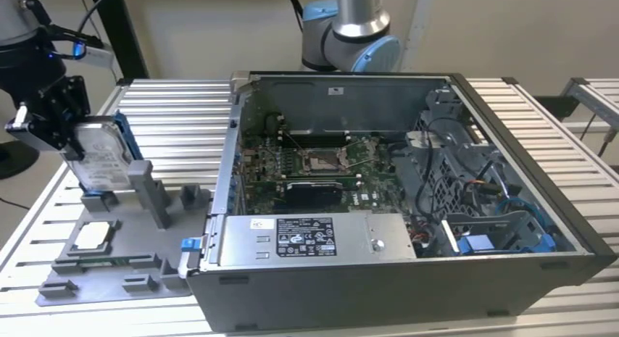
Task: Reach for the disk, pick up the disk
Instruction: 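Pick up the disk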
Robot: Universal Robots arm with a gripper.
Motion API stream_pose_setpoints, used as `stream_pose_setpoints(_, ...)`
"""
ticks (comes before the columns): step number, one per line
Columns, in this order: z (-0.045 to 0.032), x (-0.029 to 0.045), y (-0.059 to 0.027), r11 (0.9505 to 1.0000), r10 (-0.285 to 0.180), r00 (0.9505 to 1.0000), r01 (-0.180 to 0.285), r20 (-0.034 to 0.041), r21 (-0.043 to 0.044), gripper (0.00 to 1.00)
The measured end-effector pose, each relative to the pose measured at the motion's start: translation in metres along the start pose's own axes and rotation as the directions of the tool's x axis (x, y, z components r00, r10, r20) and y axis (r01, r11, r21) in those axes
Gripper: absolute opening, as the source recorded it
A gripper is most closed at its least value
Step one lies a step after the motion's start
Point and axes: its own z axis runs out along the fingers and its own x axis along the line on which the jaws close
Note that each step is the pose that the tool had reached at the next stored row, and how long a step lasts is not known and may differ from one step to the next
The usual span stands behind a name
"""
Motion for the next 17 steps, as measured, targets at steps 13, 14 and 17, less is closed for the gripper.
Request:
stream_pose_setpoints(13, -0.0098, 0.0002, 0.0002, 1.0, 0.0, 1.0, 0.0, -0.0002, 0.0, 0.0)
stream_pose_setpoints(14, -0.0108, 0.0003, 0.0003, 1.0, 0.0, 1.0, 0.0, -0.0002, 0.0, 0.0)
stream_pose_setpoints(17, -0.0134, 0.0003, 0.0004, 1.0, 0.0, 1.0, 0.0, -0.0003, 0.0, 0.0)
